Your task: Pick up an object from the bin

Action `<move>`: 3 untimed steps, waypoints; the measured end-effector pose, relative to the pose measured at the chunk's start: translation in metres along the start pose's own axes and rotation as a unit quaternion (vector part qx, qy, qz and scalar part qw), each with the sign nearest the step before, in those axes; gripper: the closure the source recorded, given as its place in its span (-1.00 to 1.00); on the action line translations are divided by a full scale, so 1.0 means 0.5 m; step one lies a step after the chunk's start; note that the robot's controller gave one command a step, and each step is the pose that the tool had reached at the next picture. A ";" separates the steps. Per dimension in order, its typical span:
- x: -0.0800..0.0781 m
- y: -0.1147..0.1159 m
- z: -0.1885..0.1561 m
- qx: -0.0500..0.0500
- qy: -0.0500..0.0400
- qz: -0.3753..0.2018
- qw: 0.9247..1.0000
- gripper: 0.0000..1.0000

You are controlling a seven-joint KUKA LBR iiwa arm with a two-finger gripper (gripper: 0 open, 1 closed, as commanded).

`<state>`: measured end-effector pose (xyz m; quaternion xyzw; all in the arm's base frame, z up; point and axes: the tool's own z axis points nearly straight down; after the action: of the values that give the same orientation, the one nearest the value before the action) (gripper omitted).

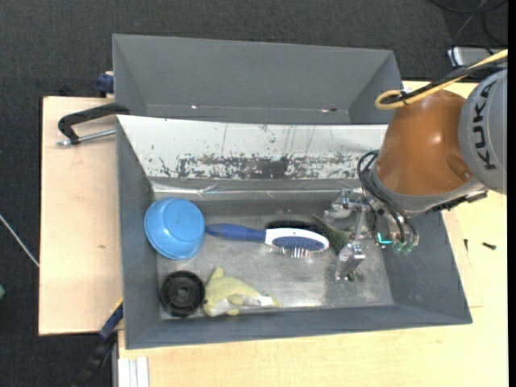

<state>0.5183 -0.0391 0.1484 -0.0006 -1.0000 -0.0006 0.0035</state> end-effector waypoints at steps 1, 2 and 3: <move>-0.102 0.094 0.155 0.000 -0.006 -0.024 1.000 -1.00; -0.087 0.142 0.092 0.000 -0.007 -0.052 0.999 -1.00; -0.097 0.097 0.073 0.001 -0.007 -0.044 0.999 -1.00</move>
Offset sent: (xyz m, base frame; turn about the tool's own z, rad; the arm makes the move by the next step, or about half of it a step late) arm 0.0477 0.0448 -0.0784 -0.0439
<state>0.5666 0.0095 0.1117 0.0437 -0.9990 0.0000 -0.0036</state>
